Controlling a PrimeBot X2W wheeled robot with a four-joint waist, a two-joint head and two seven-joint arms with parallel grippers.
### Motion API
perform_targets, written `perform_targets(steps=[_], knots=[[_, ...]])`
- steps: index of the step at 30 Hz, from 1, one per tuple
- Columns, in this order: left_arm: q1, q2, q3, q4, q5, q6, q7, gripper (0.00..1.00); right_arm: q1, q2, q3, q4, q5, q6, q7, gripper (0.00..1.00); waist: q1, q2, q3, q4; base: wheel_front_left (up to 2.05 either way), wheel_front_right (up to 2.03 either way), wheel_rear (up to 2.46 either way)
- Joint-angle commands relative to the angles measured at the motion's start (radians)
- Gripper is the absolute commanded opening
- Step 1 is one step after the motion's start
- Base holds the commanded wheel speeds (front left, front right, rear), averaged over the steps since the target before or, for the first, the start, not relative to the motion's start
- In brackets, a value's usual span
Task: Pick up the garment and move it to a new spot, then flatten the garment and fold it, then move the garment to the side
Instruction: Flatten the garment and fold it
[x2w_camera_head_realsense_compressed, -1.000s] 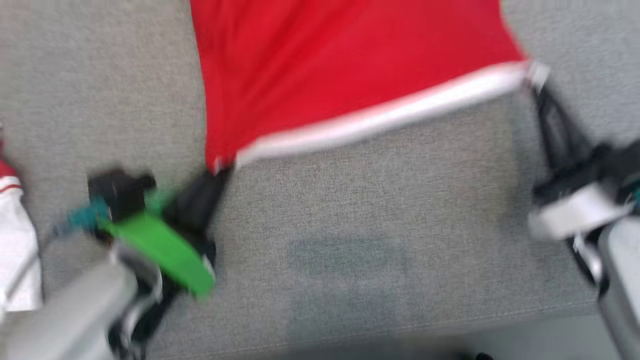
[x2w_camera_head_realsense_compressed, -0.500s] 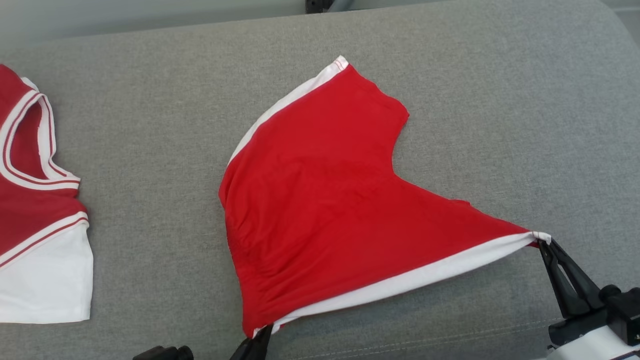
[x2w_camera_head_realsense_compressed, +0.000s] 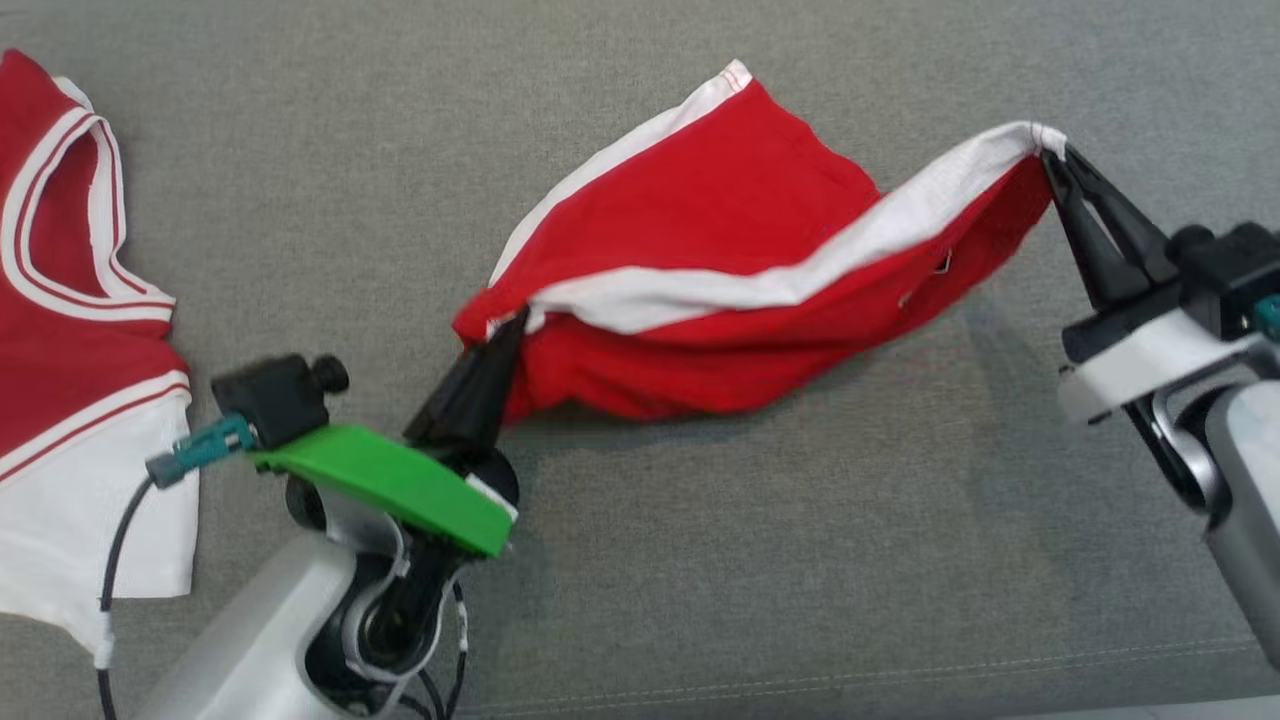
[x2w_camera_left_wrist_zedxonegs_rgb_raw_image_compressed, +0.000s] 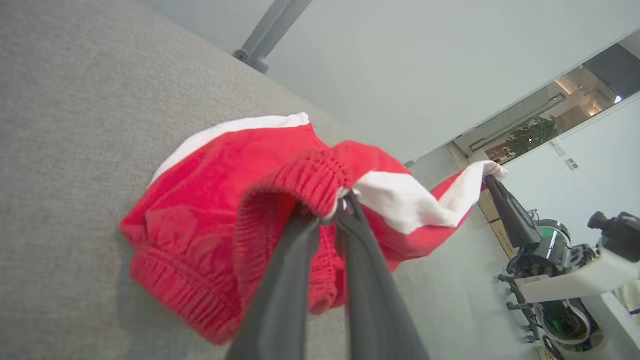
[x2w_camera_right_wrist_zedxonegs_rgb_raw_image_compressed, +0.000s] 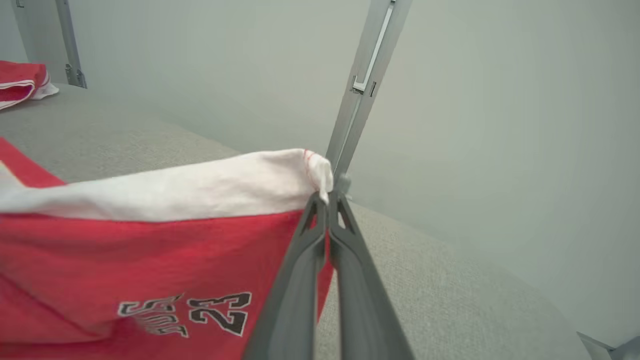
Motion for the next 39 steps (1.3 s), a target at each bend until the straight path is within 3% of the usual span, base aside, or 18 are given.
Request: perform_targets(steps=[1, 4, 12, 24, 25, 26, 27, 28, 29, 34, 39], knots=[[-0.032, 0.003, 0.009, 0.021, 0.016, 0.008, 0.001, 0.0, -0.034, -0.006, 0.014, 0.02, 0.002, -0.002, 0.001, 0.0, 0.0001, -0.0001, 0.185, 0.134, 0.0, 0.0, 0.0], [-0.122, -0.043, 0.017, 0.1, 0.009, 0.001, 0.014, 0.0, -0.174, -0.03, 0.076, 0.112, 0.022, -0.002, 0.003, 0.0, 0.0001, -0.0001, 0.24, 0.162, 0.0, 0.0, 0.0], [-0.25, -0.088, 0.003, 0.316, 0.064, 0.01, 0.007, 0.0, -0.435, -0.027, 0.213, 0.36, 0.07, -0.002, -0.019, 0.0, 0.0001, -0.0001, 0.294, 0.195, 0.0, 0.0, 0.0], [-0.292, -0.119, -0.028, 0.399, 0.073, -0.02, 0.033, 0.0, -0.652, -0.013, 0.385, 0.612, 0.15, -0.002, -0.052, 0.0, 0.0001, -0.0001, 0.285, 0.236, 0.0, 0.0, 0.0], [-0.292, -0.119, -0.028, 0.397, 0.074, -0.021, 0.032, 0.0, -0.659, -0.012, 0.393, 0.62, 0.156, -0.002, -0.058, 0.07, 0.0001, -0.0001, 0.283, 0.237, 0.0, 0.0, 0.0], [-0.291, -0.119, -0.028, 0.393, 0.076, -0.023, 0.027, 0.0, -0.665, -0.013, 0.399, 0.628, 0.16, -0.002, -0.065, 0.2, 0.0001, -0.0001, 0.28, 0.237, 0.0, 0.0, 0.0], [-0.29, -0.118, -0.029, 0.387, 0.08, -0.025, 0.023, 0.18, -0.671, -0.013, 0.405, 0.634, 0.163, -0.002, -0.07, 0.55, 0.0001, -0.0001, 0.276, 0.237, 0.0, 0.0, 0.0], [-0.286, -0.12, -0.029, 0.381, 0.079, -0.028, 0.017, 0.47, -0.674, -0.012, 0.408, 0.642, 0.168, -0.002, -0.075, 0.94, 0.0001, -0.0001, 0.271, 0.236, 0.0, 0.0, 0.0], [-0.282, -0.121, -0.028, 0.375, 0.079, -0.029, 0.014, 1.0, -0.676, -0.012, 0.408, 0.65, 0.169, -0.002, -0.079, 1.0, 0.0001, -0.0001, 0.266, 0.235, 0.0, 0.0, 0.0], [-0.261, -0.098, -0.032, 0.333, 0.109, -0.019, -0.011, 1.0, -0.687, -0.021, 0.412, 0.665, 0.193, -0.002, -0.084, 1.0, 0.0001, -0.0001, 0.235, 0.224, 0.0, 0.0, 0.0], [-0.218, -0.037, -0.061, 0.267, 0.224, 0.042, -0.082, 1.0, -0.646, -0.036, 0.465, 0.662, 0.278, -0.002, 0.058, 1.0, 0.0001, -0.0001, 0.194, 0.216, 0.0, 0.0, 0.0]])
